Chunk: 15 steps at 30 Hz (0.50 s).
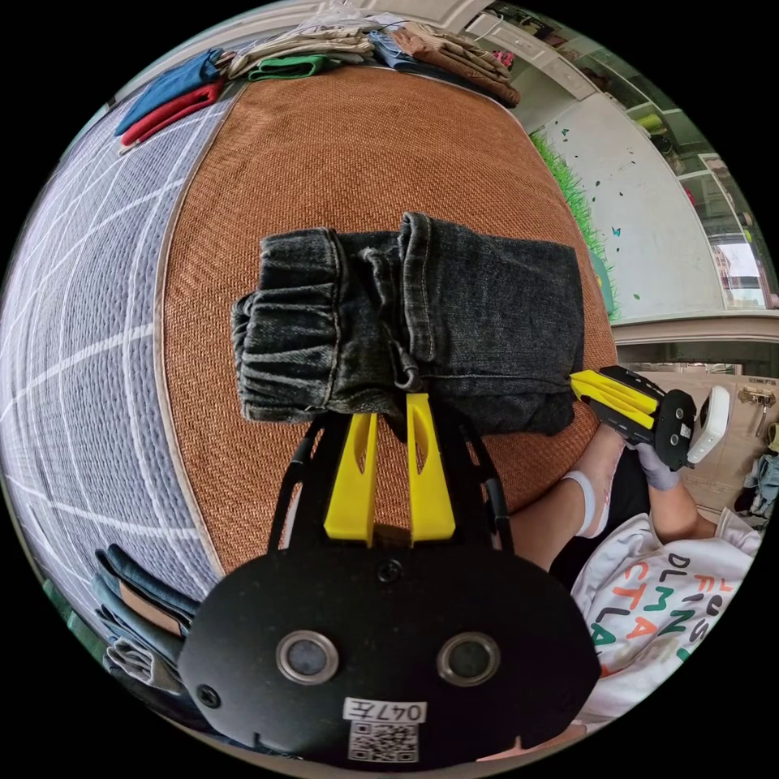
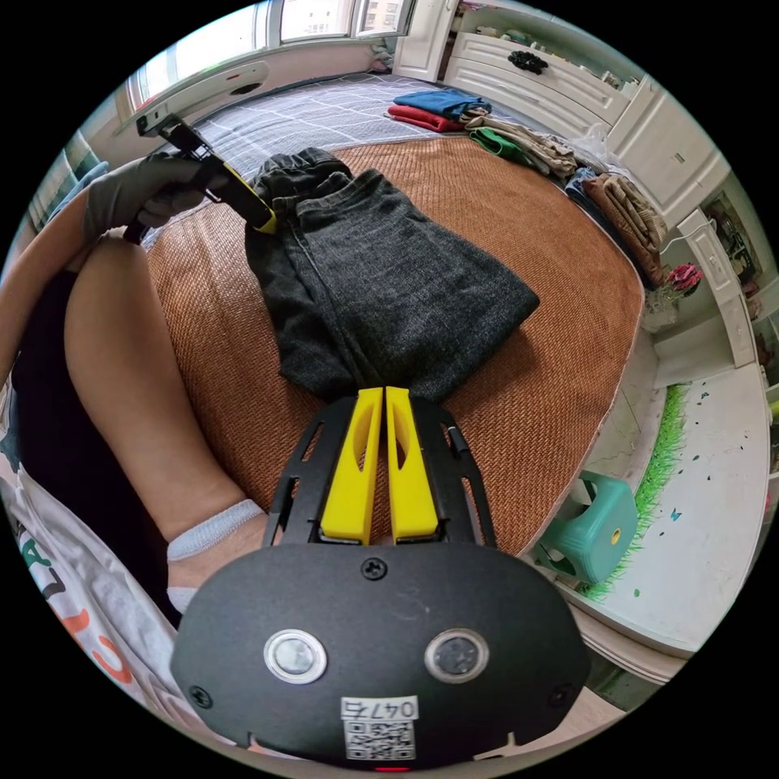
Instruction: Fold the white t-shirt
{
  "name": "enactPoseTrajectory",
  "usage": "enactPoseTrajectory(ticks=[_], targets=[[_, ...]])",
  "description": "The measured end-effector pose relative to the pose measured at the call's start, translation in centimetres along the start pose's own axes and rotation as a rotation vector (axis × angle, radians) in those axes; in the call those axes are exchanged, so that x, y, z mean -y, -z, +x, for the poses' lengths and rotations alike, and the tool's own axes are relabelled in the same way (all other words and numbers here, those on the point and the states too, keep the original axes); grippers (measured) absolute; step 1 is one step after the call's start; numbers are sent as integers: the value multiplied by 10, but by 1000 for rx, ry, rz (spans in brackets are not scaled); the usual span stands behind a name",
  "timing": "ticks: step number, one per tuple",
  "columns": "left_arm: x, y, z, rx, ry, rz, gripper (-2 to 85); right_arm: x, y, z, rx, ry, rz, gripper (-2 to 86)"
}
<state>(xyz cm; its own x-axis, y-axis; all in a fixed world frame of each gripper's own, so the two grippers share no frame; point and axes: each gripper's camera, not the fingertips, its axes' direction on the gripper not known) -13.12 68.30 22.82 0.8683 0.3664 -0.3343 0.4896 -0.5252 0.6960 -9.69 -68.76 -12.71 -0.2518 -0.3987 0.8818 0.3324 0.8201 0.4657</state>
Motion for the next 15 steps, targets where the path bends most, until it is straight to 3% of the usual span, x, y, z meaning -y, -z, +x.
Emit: enactPoseTrajectory(ticks=[15], targets=[[-12,-9,-16,-16,7,-4,60,25,-26,41,108,31,-65,-7]])
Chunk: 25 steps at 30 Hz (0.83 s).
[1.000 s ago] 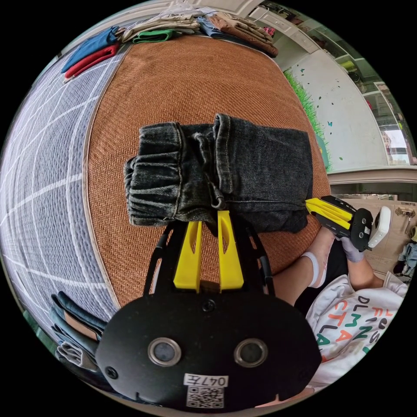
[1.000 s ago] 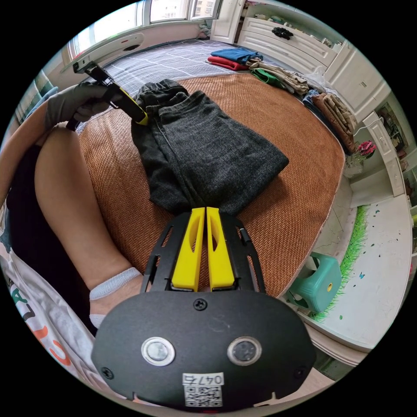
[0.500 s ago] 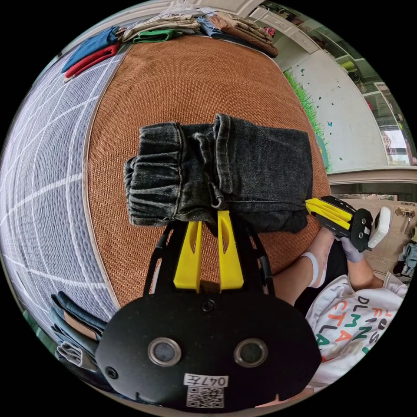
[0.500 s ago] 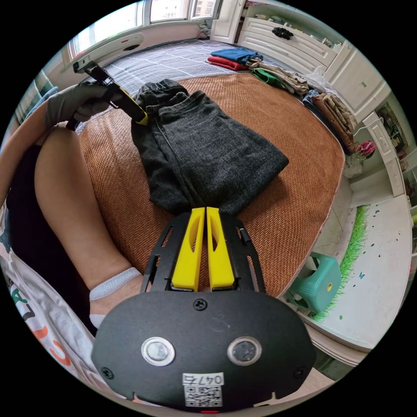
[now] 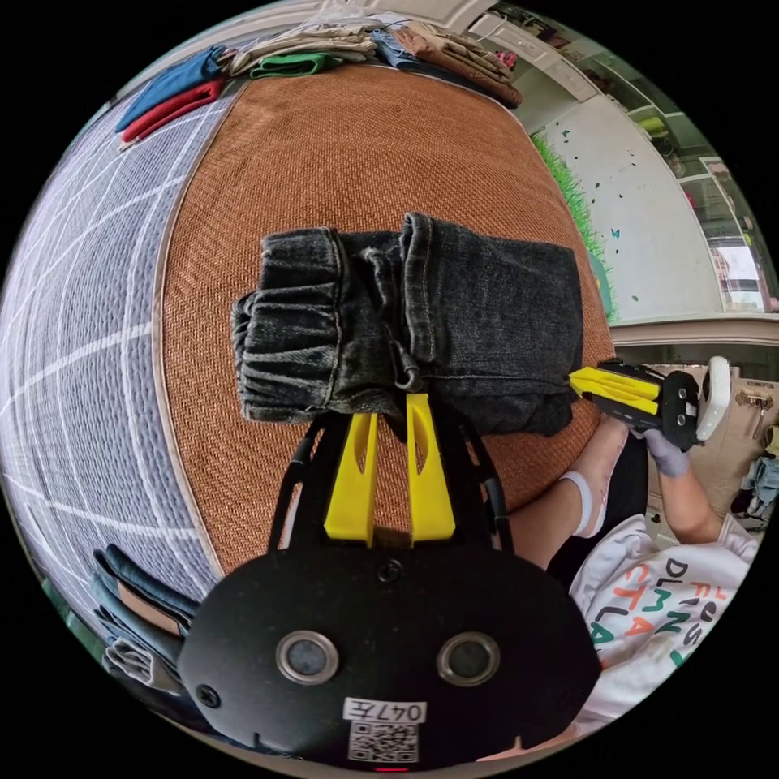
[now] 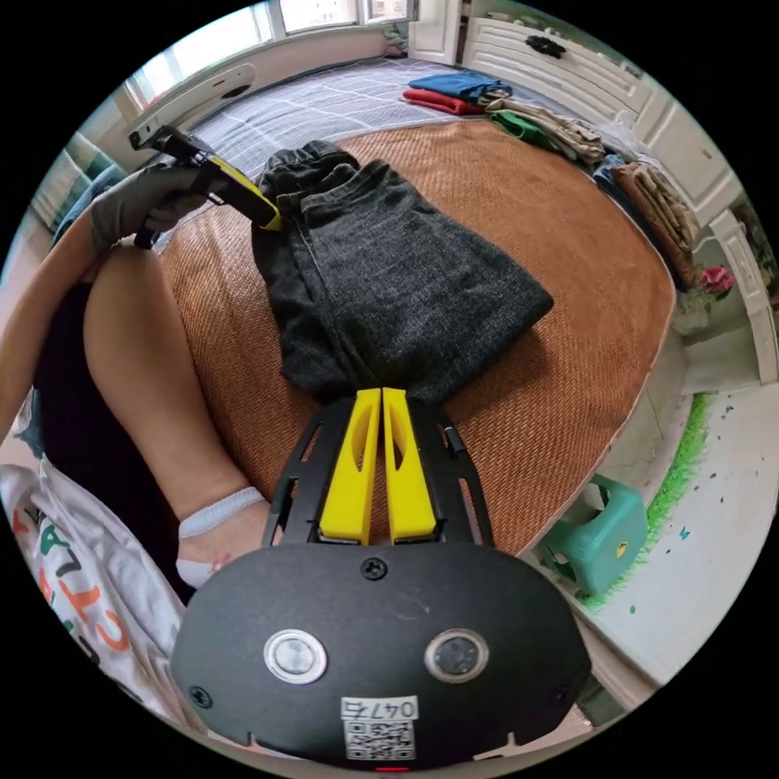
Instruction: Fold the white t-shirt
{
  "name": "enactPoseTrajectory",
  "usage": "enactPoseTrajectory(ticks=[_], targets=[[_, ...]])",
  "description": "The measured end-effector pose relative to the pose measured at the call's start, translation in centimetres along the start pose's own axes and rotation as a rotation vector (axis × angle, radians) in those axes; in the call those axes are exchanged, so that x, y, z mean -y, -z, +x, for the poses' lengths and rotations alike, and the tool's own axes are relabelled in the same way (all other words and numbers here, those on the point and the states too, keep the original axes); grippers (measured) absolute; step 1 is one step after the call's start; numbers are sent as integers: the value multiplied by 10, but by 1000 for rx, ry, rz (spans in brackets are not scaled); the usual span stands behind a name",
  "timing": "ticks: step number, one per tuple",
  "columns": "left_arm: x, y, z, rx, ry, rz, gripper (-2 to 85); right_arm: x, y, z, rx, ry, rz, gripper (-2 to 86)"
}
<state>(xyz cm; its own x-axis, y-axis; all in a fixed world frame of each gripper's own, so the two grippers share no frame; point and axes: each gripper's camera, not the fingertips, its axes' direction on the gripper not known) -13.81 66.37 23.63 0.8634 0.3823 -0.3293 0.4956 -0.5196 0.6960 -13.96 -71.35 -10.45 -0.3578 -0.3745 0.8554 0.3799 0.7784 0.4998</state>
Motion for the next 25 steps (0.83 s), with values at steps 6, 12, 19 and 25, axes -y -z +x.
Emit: enactPoseTrajectory(ticks=[6,12,19,25], targets=[[-7,1,-19,-69,16,25,61,62,-8,39,-75,74,-134,-11],[-17,9,-36,-199,1,89,60,69,56,121,-32,-409,286,-11],[-41,28,-20,-69,-143,46,18,49,17,77,-185,-260,104,-5],[-63,38,-19,-103,-183,109,-8,2,6,84,36,-401,208,-5]])
